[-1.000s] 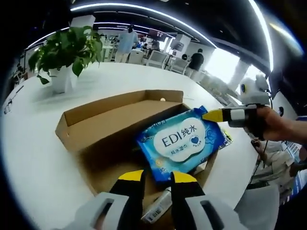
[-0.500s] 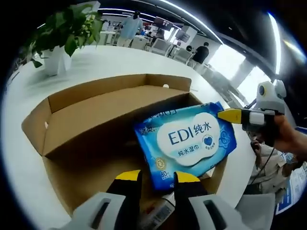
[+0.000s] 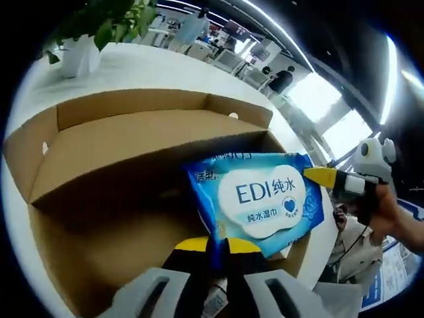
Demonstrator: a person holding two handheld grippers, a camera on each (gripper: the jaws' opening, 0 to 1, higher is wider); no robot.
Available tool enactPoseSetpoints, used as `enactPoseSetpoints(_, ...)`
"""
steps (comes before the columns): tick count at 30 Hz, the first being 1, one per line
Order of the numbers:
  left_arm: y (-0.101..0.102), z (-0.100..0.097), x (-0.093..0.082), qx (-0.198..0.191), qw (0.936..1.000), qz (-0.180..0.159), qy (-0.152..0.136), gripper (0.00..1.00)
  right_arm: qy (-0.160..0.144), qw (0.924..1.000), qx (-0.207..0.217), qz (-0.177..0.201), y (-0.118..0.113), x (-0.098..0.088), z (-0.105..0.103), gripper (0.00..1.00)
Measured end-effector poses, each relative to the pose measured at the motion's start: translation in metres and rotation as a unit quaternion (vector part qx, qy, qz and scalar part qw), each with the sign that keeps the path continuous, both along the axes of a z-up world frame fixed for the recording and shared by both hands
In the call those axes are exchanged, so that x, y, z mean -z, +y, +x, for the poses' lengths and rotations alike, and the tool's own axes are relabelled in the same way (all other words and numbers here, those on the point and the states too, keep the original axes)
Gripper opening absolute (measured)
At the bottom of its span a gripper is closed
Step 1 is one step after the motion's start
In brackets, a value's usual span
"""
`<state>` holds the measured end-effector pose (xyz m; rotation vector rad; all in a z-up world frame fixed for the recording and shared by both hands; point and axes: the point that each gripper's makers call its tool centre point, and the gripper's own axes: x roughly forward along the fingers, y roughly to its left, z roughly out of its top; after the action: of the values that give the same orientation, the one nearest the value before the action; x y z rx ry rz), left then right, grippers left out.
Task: Operate the shoe box by opening the lid, removing the specified soft item, and placing it in the target area until the item is outside and the box remains undamaged.
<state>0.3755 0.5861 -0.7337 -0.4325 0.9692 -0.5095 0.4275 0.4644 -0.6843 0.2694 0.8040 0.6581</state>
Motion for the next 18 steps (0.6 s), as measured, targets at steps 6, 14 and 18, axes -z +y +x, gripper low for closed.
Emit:
enactPoseSetpoints(6,-0.003,0.0,-0.005,0.008,0.9998,0.013,-0.012,0.04,0.006,0.9999,0.008,0.005,0.0,0.001,0.001,0.0)
enactPoseSetpoints(14,0.001,-0.001,-0.015,0.007,0.9995,0.019,-0.023,0.03,0.007,0.9999,0.008,0.006,0.001,-0.001,0.0,0.0)
enactPoseSetpoints(18,0.004,-0.002,-0.022,0.004,0.9992,0.023,-0.031,0.03,0.005,0.9999,0.007,0.009,0.002,-0.003,0.0,0.0)
